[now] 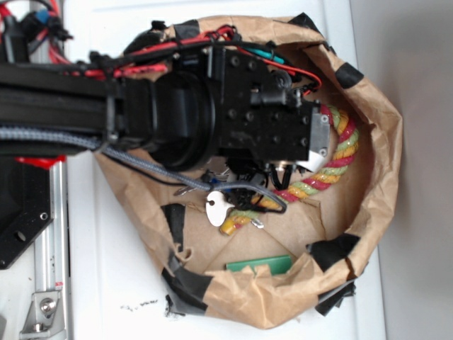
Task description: Grab the shell.
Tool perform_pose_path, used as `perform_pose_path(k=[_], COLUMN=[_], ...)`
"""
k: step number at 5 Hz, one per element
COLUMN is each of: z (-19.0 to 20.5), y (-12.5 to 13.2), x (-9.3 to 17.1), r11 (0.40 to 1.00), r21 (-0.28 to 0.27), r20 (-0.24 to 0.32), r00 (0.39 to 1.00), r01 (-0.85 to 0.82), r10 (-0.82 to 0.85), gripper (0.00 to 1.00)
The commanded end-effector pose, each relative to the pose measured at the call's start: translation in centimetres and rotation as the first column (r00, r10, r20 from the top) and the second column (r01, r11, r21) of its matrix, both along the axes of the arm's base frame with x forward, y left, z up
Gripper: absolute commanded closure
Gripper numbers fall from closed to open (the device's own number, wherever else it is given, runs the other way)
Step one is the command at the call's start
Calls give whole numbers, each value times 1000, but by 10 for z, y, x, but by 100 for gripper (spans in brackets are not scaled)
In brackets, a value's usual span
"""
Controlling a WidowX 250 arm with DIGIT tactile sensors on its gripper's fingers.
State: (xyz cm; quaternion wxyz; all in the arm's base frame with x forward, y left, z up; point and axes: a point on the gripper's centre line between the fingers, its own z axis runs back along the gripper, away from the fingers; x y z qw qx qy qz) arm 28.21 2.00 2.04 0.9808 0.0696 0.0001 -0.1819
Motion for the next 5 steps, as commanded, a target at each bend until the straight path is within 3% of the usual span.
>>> perform_pose_path(k=[1,2,3,4,5], z=[44,95,144,163,159], y=[0,5,8,1,2], x=[2,-1,-9,-16,-18], r11=[983,905,831,812,798], r21=[-13,-104,-197,-236,-222], r20=[59,107,79,72,53], r00=[981,900,837,824,810], r01=[-183,-413,-520,-534,-561], r10=[183,423,542,562,584], gripper=[100,100,100,100,100])
